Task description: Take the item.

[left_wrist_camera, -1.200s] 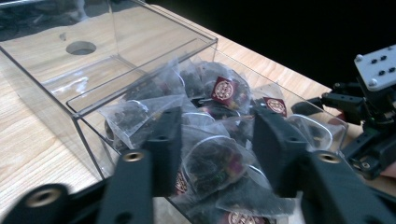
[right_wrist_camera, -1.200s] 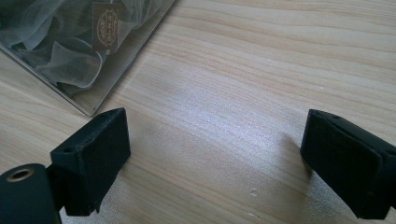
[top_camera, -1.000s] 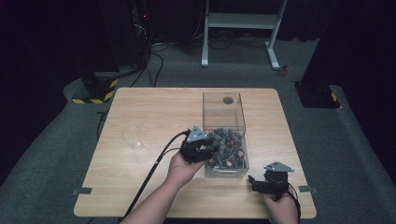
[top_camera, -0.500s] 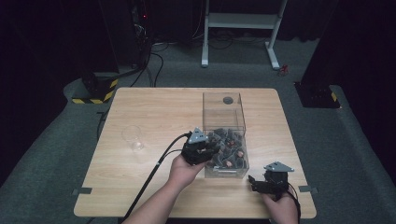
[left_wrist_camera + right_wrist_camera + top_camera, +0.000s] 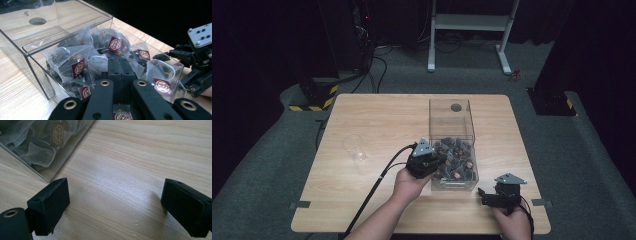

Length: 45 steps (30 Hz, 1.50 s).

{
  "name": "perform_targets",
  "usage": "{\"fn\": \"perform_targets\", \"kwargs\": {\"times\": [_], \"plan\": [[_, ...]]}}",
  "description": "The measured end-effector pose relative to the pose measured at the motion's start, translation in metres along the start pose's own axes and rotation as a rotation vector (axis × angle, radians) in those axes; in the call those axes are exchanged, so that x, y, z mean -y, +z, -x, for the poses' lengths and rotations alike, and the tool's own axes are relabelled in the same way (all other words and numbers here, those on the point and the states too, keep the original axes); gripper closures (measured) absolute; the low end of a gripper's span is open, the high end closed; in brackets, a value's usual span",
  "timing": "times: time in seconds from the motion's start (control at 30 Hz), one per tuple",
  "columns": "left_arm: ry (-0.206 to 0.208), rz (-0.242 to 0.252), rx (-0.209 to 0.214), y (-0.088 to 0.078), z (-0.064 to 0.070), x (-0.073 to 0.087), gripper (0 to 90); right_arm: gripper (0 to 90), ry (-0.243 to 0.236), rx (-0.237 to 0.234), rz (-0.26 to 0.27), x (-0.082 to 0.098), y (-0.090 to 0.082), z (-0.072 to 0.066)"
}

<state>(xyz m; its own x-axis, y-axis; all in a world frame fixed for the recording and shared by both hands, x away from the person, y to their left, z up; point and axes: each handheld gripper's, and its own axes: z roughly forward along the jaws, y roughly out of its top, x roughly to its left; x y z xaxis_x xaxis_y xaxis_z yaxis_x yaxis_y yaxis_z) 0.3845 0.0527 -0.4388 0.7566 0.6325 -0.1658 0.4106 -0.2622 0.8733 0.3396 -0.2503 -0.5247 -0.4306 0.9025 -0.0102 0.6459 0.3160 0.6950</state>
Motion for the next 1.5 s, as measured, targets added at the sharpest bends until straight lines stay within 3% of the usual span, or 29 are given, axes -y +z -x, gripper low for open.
{"fn": "perform_targets", "kwargs": {"times": [0.73, 1.5], "plan": [[-0.018, 0.07, 0.011, -0.015, -0.001, -0.008, 90.0, 8.1, 0.0, 0.0, 0.0, 0.0, 0.0, 0.0], [-0.006, 0.132, 0.0, -0.036, -0.007, -0.021, 90.0, 8.2, 0.003, 0.0, -0.001, 0.0, 0.0, 0.0]]}}
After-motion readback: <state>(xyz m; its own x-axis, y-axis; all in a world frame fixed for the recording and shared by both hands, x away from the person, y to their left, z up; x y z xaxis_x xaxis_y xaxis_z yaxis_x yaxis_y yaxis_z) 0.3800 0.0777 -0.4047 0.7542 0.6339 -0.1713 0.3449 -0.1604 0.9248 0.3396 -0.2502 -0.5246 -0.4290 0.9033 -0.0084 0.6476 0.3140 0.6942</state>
